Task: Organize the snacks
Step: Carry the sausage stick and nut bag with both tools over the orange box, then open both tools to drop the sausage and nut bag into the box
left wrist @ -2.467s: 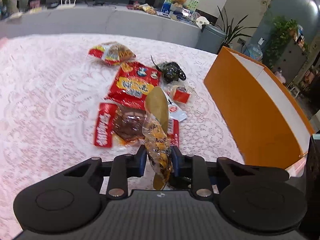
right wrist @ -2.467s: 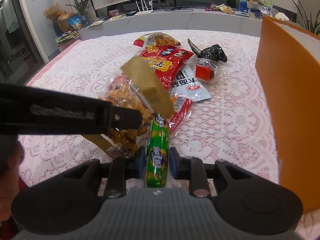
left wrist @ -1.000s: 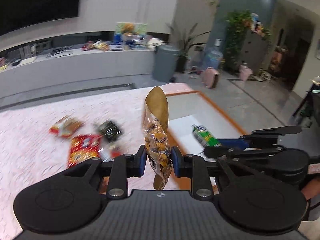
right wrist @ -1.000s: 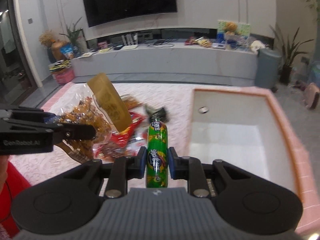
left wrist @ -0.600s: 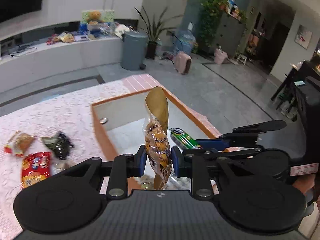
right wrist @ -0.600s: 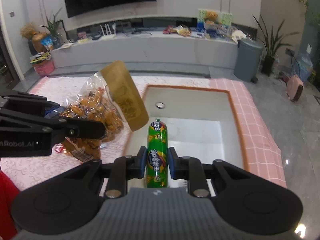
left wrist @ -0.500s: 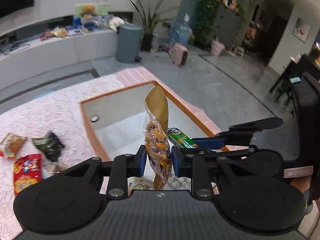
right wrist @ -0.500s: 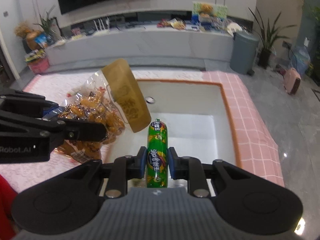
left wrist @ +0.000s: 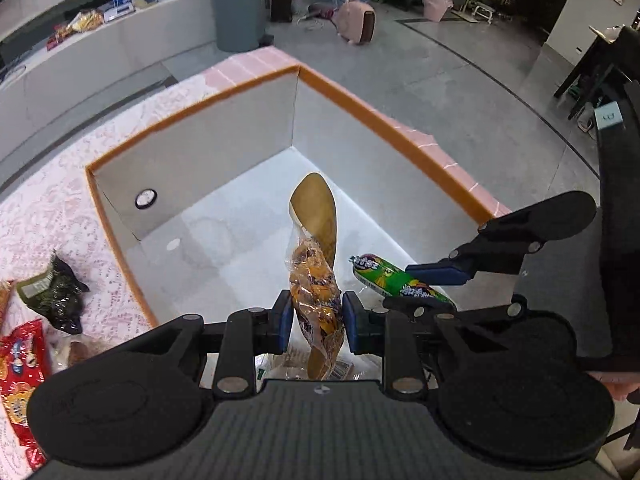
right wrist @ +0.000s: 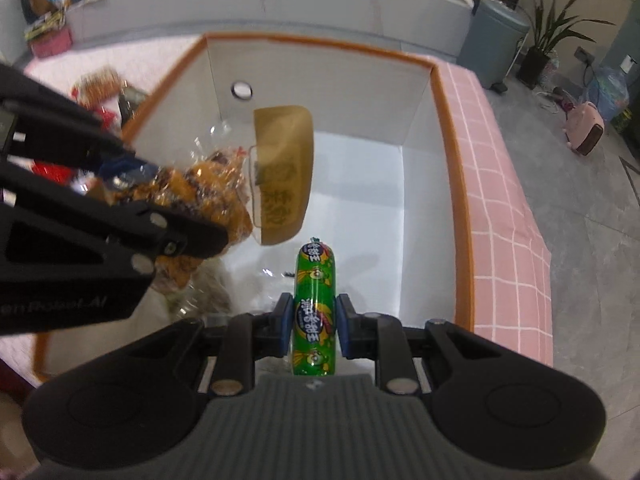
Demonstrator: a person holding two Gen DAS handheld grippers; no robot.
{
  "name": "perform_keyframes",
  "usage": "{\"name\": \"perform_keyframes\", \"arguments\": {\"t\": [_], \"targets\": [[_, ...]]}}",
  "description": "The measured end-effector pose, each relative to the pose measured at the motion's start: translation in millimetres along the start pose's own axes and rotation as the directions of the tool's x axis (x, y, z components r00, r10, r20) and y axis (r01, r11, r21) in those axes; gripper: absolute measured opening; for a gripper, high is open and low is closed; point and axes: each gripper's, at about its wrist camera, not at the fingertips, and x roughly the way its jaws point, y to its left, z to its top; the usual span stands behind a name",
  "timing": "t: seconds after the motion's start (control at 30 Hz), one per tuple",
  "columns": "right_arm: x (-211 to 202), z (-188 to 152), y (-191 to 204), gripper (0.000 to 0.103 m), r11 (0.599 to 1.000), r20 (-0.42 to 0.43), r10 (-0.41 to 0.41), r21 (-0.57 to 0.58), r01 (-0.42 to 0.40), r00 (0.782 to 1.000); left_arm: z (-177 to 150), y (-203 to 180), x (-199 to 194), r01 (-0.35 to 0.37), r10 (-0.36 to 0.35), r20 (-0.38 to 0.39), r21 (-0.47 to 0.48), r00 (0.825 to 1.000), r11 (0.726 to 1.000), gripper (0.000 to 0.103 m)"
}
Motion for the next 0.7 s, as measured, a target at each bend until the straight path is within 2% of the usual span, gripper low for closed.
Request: {"name": "perform_keyframes", "arguments": {"t": [0.33,0.7], "targets": [[31,5,-1,0.02,0.999,-0.068,0.014,-0.04,-0.016,0.998,-1,5,26,0.034,-0.035,-0.04,-0.027,0.999,0.999,0.029],[35,4,12,0.02,0.995,-0.091,-0.01,-0.095,0.002,0.996,-4,-4,35,-0.008,0.009,-0.065,0.02,0.998,1.0,0.033]]}}
